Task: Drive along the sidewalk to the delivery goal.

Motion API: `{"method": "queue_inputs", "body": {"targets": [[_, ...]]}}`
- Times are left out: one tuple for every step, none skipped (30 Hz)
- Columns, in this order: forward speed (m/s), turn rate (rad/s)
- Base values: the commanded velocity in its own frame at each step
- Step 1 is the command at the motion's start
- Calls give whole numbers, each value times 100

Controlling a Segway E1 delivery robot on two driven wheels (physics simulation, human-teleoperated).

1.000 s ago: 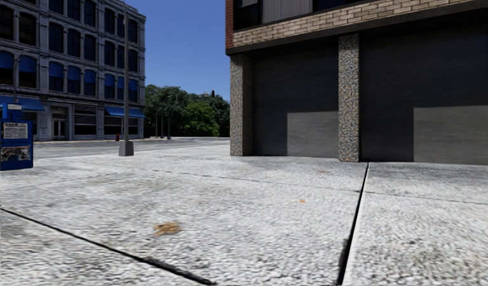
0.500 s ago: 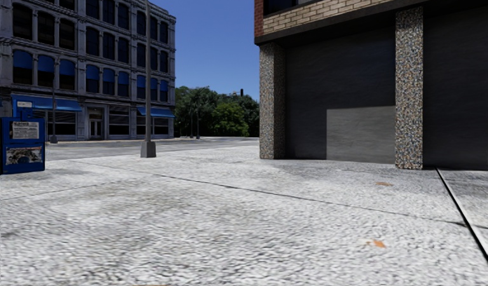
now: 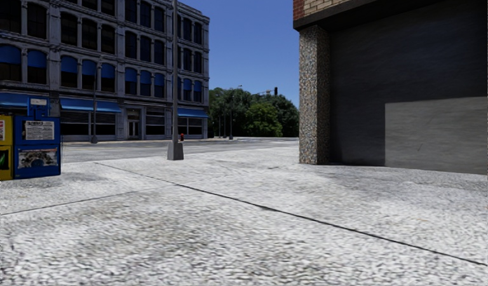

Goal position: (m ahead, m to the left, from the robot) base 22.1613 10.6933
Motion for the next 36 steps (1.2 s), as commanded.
{"method": "queue_inputs", "body": {"targets": [[200,0],[200,0],[200,0],[200,0],[200,0],[200,0],[200,0],[200,0],[200,0],[200,0],[200,0],[200,0],[200,0],[200,0],[200,0],[200,0],[200,0],[200,0],[200,0],[200,0],[200,0],[200,0],[200,0],[200,0],[200,0],[200,0],[200,0],[200,0],[200,0],[200,0],[200,0],[200,0],[200,0],[200,0],[200,0],[200,0]]}}
